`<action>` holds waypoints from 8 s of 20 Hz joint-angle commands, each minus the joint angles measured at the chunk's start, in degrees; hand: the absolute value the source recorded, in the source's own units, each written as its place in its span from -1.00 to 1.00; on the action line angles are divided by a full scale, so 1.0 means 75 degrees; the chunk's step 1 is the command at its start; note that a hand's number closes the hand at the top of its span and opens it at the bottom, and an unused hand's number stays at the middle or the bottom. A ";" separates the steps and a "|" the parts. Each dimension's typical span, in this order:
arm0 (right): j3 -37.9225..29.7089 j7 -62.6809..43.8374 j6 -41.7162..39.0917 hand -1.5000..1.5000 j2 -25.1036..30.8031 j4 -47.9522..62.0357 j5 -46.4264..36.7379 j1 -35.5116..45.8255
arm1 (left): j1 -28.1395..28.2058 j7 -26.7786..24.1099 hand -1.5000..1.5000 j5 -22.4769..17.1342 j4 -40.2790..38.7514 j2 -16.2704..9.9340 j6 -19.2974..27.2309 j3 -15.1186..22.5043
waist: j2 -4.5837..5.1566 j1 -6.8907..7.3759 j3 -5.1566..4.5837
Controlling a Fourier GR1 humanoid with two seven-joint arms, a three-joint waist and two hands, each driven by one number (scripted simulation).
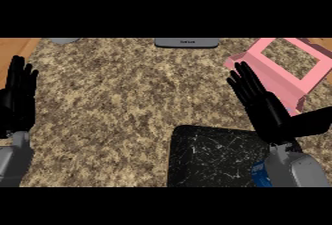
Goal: Pick the can from the tray and place it in the cardboard box
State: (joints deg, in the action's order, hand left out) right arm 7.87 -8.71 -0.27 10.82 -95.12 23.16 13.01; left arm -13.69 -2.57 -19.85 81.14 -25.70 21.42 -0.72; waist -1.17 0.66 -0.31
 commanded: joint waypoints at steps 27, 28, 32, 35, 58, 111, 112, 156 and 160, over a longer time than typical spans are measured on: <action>-0.3717 -0.2016 -0.2599 -1.00 0.6202 -0.5682 -0.3427 -0.5103 | 0.0155 -0.0579 0.00 0.1440 0.0802 -0.0634 -0.2415 0.2030 | 0.0150 -0.0267 0.0018; -0.3190 -0.2616 -0.2544 -1.00 0.6216 -0.6131 -0.3652 -0.5084 | 0.0102 -0.0657 0.00 0.1514 0.0660 -0.0502 -0.2434 0.2152 | 0.0181 -0.0203 0.0012; -0.2794 -0.4055 -0.3007 -1.00 0.6691 -0.6676 -0.3413 -0.4695 | 0.0058 -0.0358 0.00 0.1748 0.1056 -0.0487 -0.2377 0.2215 | 0.0172 -0.0020 0.0024; -0.2130 -0.5283 -0.3083 -1.00 0.7083 -0.6859 -0.3223 -0.4108 | -0.0075 -0.0584 0.00 0.1729 0.0646 -0.0317 -0.2558 0.2167 | 0.0206 0.0053 0.0018; 0.2813 -0.8121 -0.2594 -1.00 0.5631 -0.5348 -0.5332 -0.1186 | 0.0185 -0.0605 0.00 0.2022 0.0678 0.0066 -0.3084 0.1600 | 0.0157 -0.0028 0.0034; 0.3250 -0.3398 -0.2183 1.00 0.2091 -0.1390 -1.0222 -0.0149 | 0.0190 -0.0329 0.00 0.3059 0.0890 0.0949 -0.4340 0.0449 | 0.0211 0.0220 0.0041; 0.3425 -0.3256 -0.1932 1.00 0.1589 -0.0905 -1.0223 0.0273 | -0.0024 -0.0349 0.00 0.3286 0.0836 0.1211 -0.4106 0.0687 | 0.0272 0.0385 0.0047; -0.1693 -0.1384 -0.1438 1.00 0.1722 0.6994 -0.9960 0.5682 | 0.0171 0.0169 0.00 0.3328 0.1445 0.1286 -0.4414 0.0284 | 0.0186 0.0049 0.0045; -0.1640 -0.0844 -0.2090 1.00 0.2266 0.8068 -1.0105 0.5859 | 0.0507 -0.0202 0.00 0.3581 0.1335 0.1570 -0.4274 0.0571 | 0.0223 0.0134 0.0044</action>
State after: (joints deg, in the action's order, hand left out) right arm -4.90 -17.44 -13.25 26.23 -40.99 -51.76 56.68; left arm -12.23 -3.18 5.83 89.92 -15.67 -11.25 1.65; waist 0.40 1.11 0.01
